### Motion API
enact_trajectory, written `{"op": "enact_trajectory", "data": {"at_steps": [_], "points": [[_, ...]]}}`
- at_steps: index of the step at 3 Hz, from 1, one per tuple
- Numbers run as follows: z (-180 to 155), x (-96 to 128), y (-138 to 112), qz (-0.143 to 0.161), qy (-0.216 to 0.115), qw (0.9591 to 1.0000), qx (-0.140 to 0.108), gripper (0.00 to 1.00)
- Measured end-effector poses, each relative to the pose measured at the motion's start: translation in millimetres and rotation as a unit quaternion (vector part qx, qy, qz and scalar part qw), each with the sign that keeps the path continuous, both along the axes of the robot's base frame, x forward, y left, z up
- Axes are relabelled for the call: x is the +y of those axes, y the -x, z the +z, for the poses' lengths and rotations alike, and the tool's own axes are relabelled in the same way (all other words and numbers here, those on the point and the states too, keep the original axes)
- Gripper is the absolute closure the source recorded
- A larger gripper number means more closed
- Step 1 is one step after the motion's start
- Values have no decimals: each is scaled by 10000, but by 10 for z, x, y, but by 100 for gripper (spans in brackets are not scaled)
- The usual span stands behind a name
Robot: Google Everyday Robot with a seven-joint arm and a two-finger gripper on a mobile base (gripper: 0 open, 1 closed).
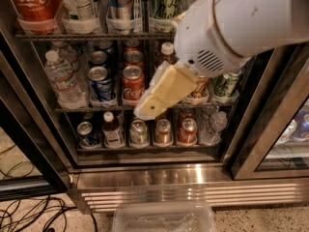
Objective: Pick redbull can from top shelf of fridge
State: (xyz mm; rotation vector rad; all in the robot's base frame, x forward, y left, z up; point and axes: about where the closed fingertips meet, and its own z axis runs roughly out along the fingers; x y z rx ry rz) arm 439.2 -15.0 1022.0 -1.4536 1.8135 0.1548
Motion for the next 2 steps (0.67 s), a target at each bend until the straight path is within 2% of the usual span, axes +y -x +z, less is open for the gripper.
{"op": "enact_trajectory", "data": {"at_steps": [1,2], "points": [[-126,301,161,-317,-461,9984,-118,0],[-241,507,158,-822,-899,9922,-243,0]]}}
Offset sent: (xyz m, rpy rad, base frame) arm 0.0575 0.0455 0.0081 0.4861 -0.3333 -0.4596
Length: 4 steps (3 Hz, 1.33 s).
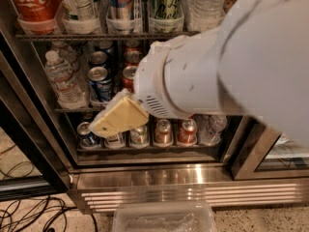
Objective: Pick redbull can from top shelf of fridge
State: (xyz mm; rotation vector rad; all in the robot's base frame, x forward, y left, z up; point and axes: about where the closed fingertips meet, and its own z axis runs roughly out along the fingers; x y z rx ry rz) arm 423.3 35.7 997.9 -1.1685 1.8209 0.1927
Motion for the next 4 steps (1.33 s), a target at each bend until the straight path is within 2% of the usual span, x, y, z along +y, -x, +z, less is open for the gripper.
{"op": "enact_trajectory", "data": {"at_steps": [1,2,3,4], "points": [[-21,52,-155,-624,-487,9967,-182,0],[-20,-82,-391,-1257,-1005,9860,-431,0],[-2,-407,-617,-1889,-1658,9656,-674,0],[16,-568,-754,-2206,-2187,9465,-870,0]]}}
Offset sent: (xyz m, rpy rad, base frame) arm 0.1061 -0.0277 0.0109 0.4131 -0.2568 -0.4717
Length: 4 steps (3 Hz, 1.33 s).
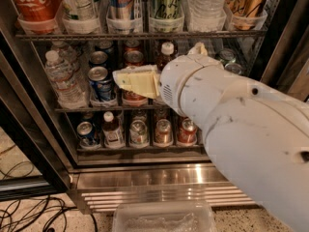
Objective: Pick redbull can from top shelf of fridge
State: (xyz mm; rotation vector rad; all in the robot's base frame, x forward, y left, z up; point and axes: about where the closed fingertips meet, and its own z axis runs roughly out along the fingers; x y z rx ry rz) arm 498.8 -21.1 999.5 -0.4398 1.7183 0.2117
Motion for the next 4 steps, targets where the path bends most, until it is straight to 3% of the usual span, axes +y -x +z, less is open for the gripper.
{"op": "enact_trajectory", "data": {"at_steps": [1,2,3,4], "points": [[22,158,-146,105,-263,9993,-249,0],[22,159,-146,105,-263,9993,-250,0],[24,233,-156,108,-326,9986,-409,0],[82,395,-217,200,-294,9961,-803,12]]}}
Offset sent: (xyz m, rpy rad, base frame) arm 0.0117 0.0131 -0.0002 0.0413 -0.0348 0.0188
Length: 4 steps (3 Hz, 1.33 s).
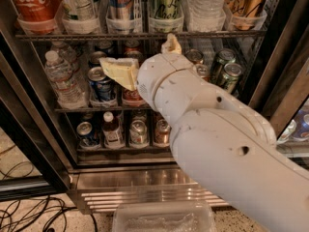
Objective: Pick redbull can from top shelf of fridge
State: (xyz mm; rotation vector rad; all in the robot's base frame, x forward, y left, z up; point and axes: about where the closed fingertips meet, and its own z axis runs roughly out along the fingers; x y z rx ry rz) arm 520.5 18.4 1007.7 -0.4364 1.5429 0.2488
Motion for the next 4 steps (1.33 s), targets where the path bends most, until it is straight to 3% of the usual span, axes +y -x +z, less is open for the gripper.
{"op": "enact_trajectory", "data": {"at_steps": [3,4], "points": [[268,413,-166,-56,-65,9941,-1080,22],[370,502,-256,-155,-127,9911,-1315,32]]}}
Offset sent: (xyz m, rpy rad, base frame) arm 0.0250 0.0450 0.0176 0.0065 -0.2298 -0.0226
